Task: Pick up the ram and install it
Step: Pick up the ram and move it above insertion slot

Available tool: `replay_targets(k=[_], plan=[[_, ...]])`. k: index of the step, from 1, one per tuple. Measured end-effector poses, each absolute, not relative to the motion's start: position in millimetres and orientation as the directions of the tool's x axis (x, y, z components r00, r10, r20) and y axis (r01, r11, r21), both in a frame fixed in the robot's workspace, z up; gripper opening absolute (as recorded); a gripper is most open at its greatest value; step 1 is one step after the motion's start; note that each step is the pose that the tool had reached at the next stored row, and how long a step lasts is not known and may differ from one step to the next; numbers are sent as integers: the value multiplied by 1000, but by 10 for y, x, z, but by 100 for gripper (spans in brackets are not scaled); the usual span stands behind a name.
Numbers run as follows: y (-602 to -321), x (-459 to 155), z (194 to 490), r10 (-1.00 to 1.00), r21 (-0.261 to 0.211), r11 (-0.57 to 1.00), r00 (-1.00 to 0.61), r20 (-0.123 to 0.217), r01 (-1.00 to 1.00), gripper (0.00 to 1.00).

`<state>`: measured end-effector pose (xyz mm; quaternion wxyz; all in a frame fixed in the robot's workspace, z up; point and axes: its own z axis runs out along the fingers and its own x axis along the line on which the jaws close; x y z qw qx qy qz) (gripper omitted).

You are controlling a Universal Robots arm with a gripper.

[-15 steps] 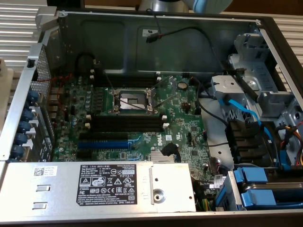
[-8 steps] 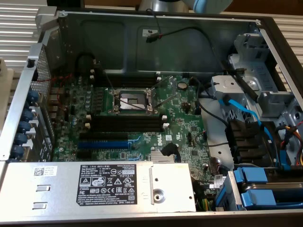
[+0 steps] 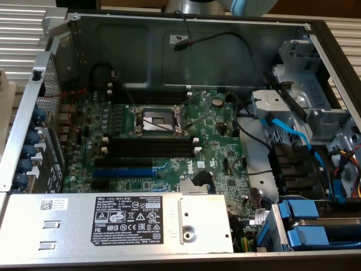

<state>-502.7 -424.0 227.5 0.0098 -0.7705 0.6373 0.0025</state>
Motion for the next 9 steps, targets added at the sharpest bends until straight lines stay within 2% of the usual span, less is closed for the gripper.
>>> replay_targets(k=[9], plan=[[-4256, -5026, 2217, -983, -12, -185, 185, -16, -983, 33]])
